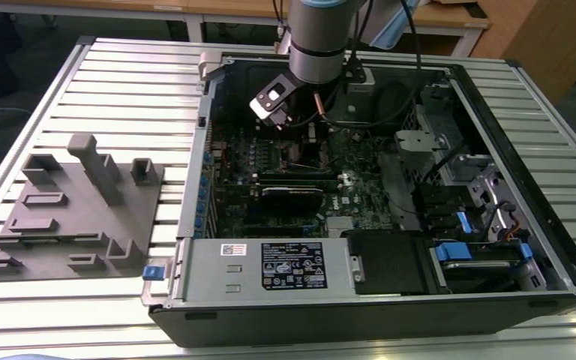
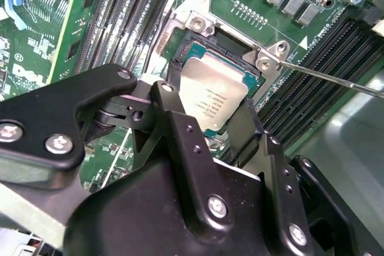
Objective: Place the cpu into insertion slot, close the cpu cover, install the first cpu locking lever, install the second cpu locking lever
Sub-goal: 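Place the cpu into insertion slot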
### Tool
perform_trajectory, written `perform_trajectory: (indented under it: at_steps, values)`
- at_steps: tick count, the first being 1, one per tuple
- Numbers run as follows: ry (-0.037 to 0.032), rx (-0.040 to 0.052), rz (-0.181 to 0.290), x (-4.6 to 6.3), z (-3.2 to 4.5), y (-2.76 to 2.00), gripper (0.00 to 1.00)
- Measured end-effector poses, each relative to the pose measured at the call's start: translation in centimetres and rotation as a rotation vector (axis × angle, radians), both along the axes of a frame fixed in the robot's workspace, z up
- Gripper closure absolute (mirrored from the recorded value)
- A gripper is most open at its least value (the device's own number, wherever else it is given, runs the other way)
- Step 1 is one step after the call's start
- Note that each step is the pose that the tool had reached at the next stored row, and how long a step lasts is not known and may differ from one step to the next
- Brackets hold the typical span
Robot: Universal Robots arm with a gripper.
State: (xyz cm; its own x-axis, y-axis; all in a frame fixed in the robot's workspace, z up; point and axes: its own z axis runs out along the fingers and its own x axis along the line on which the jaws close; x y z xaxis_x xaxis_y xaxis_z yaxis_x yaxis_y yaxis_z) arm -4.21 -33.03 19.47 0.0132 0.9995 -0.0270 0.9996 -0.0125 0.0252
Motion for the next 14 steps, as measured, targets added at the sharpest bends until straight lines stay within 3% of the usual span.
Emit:
perform_trajectory:
  at_steps: [14]
  values:
    - [0.0000, 0.0000, -0.012, -0.02, -0.14, 0.00, 0.46]
